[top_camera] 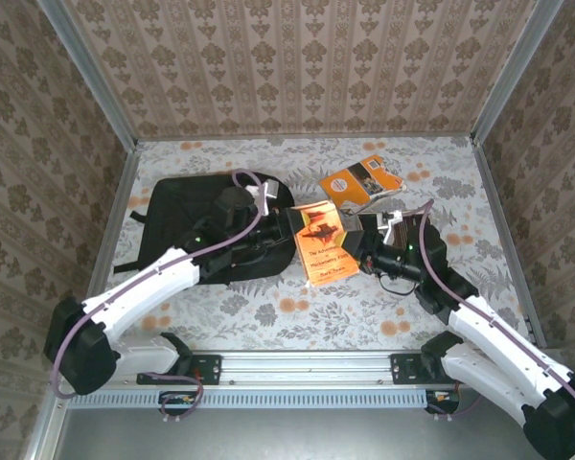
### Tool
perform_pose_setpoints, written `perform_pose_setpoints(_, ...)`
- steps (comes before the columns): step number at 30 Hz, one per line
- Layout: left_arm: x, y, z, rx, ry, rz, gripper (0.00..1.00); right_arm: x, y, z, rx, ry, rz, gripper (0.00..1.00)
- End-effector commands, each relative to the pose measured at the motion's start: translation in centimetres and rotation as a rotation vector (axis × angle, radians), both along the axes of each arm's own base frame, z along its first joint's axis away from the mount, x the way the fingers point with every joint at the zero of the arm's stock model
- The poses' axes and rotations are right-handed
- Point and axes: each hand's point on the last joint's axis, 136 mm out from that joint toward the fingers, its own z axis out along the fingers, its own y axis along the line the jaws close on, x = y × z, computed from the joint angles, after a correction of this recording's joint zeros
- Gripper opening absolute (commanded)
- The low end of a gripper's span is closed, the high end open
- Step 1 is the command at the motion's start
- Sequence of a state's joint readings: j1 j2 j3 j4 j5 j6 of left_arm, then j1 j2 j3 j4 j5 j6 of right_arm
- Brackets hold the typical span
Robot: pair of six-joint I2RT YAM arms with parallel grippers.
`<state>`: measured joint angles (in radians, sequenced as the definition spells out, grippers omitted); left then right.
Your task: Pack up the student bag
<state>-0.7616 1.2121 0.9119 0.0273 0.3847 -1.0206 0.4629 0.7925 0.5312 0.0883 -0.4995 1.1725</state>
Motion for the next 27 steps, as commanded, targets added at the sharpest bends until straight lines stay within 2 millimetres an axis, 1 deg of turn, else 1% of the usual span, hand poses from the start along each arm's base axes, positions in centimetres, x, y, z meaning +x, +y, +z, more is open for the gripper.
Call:
perform_pose_setpoints(1, 1.2, 1.8, 3.5, -0.070, -0.126, 0.091, 0.10, 0.2, -0.9, 1.2, -0.049, -0.046, -0.045, 0.62)
perform_pose_setpoints(2, 1.5, 2.3, 3.7, -0.074, -0.132, 0.117, 0.09, 0.3, -1.1, 1.1, -0.058, -0.044, -0.058, 0.65)
perform_pose_setpoints(5, 2.7, 4.3, 4.6, -0.104, -0.136, 0.221, 0.04, 0.8, -1.7, 1.1, -0.064, -0.029, -0.112, 0.94)
perform_pose_setpoints(6, 3.2, 5.1, 4.7, -0.119, -0.133, 0.266, 0.03, 1.0, -1.8, 1.2, -0.057, -0.027, -0.125, 0.99)
perform_pose_setpoints(9, 4.3, 6.9, 5.2, -0.174, -0.126, 0.388, 0.00, 1.7, -1.1, 1.9, 0.010, -0.024, -0.128, 1.00)
perform_pose_setpoints(12, 5.2, 7.9, 5.7, -0.226, -0.119, 0.471, 0.00, 2.4, 0.6, 2.3, 0.104, 0.009, -0.105, 1.00)
perform_pose_setpoints(19, 6.4, 8.2, 6.9, -0.342, -0.057, 0.553, 0.00, 3.7, 5.6, 5.0, 0.282, 0.007, -0.033, 1.00)
perform_pose_setpoints(21, 6.5, 8.4, 7.2, -0.355, -0.054, 0.563, 0.00, 4.0, 6.6, 5.8, 0.302, 0.000, -0.024, 1.00)
perform_pose_setpoints(25, 6.3, 8.5, 7.2, -0.380, -0.032, 0.573, 0.00, 4.8, 7.2, 7.0, 0.361, -0.027, -0.056, 0.99)
perform_pose_setpoints(27, 6.3, 8.7, 6.8, -0.385, -0.018, 0.581, 0.00, 5.2, 7.1, 8.0, 0.402, -0.059, -0.075, 0.92)
